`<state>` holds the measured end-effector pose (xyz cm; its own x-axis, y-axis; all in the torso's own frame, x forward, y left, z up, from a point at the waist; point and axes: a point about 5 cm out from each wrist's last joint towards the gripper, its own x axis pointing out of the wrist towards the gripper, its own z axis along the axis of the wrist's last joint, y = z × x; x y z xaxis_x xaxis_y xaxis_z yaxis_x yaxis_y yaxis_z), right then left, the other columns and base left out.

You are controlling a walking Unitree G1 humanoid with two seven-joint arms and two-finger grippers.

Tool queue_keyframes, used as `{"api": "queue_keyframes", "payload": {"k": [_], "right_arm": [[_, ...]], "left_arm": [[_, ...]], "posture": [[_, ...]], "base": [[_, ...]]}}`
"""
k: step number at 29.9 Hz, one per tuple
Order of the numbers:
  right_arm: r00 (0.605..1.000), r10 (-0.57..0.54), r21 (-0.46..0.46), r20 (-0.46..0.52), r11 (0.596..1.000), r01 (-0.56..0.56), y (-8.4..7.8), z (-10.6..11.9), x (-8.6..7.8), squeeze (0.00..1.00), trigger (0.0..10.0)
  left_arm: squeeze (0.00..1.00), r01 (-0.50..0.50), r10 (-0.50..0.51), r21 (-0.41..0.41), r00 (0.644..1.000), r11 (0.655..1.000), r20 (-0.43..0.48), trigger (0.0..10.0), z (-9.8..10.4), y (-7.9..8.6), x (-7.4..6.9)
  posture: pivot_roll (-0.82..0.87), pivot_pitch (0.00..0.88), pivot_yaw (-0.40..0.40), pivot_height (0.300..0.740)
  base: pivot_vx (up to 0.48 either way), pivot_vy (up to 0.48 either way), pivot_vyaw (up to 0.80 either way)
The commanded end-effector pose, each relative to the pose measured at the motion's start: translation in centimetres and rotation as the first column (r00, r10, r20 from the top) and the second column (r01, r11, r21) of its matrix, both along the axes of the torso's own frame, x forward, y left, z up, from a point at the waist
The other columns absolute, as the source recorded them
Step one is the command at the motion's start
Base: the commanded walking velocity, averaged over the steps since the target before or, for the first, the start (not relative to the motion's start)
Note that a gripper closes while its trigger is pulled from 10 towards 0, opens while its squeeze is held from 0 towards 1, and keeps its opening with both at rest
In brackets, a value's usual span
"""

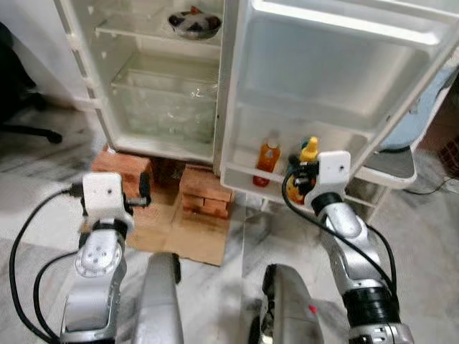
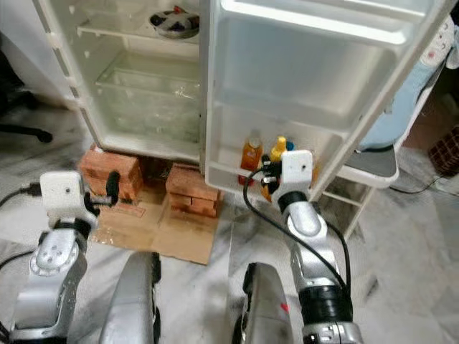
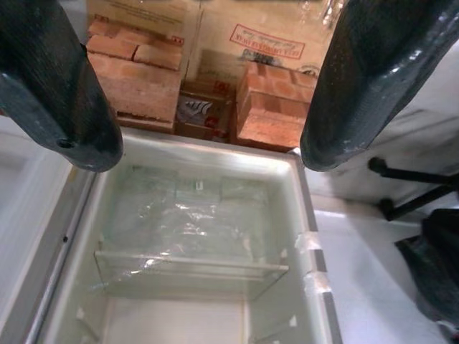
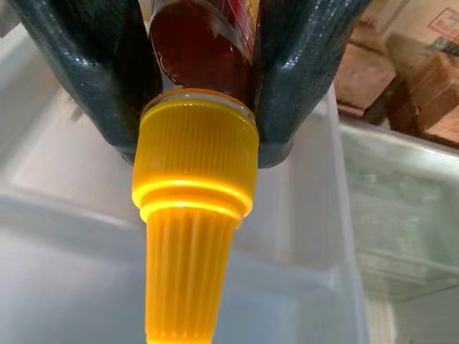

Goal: Restocking fridge

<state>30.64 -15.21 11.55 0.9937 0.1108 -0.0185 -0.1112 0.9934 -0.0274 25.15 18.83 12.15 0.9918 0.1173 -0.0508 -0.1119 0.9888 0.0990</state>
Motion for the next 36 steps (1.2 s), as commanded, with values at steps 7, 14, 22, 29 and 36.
{"api": "queue_keyframes", "payload": {"k": [7, 14, 22, 29, 36], "right_arm": [[0.999, 0.005, 0.003, 0.053, 1.000, -0.005, 0.28, 1.26, 0.33, 0.00, 10.0], [0.998, 0.007, 0.004, 0.056, 1.000, -0.007, 0.32, 1.35, 0.36, 0.00, 10.0], [0.998, 0.023, 0.017, 0.060, 1.000, -0.024, 0.53, 1.40, 0.38, 0.00, 10.0], [0.998, 0.027, 0.019, 0.061, 0.999, -0.028, 0.53, 1.42, 0.41, 0.00, 10.0], [0.998, 0.030, 0.017, 0.062, 0.999, -0.031, 0.54, 1.46, 0.41, 0.00, 10.0]], "left_arm": [[0.00, 0.029, -0.030, 0.021, 0.999, 0.999, 0.041, 10.0, 0.71, -0.24, 0.13], [0.00, 0.041, -0.042, 0.019, 0.997, 0.999, 0.058, 10.0, 0.97, -0.12, 0.16], [0.00, 0.042, -0.043, 0.012, 0.997, 0.999, 0.063, 10.0, 1.00, -0.24, 0.22], [0.00, 0.042, -0.043, 0.007, 0.997, 0.999, 0.067, 10.0, 1.02, -0.29, 0.29], [0.00, 0.038, -0.038, -0.005, 0.997, 0.999, 0.068, 10.0, 1.03, -0.33, 0.34]], "posture": [[0.06, 0.130, -0.107, 0.593], [0.06, 0.129, -0.107, 0.593], [0.06, 0.129, -0.107, 0.593], [0.05, 0.129, -0.106, 0.593], [0.05, 0.128, -0.107, 0.593]], "base": [[0.000, 0.000, 0.00], [0.075, 0.000, 0.00], [0.351, 0.000, 0.00], [0.349, 0.000, 0.00], [0.328, 0.035, 0.00]]}}
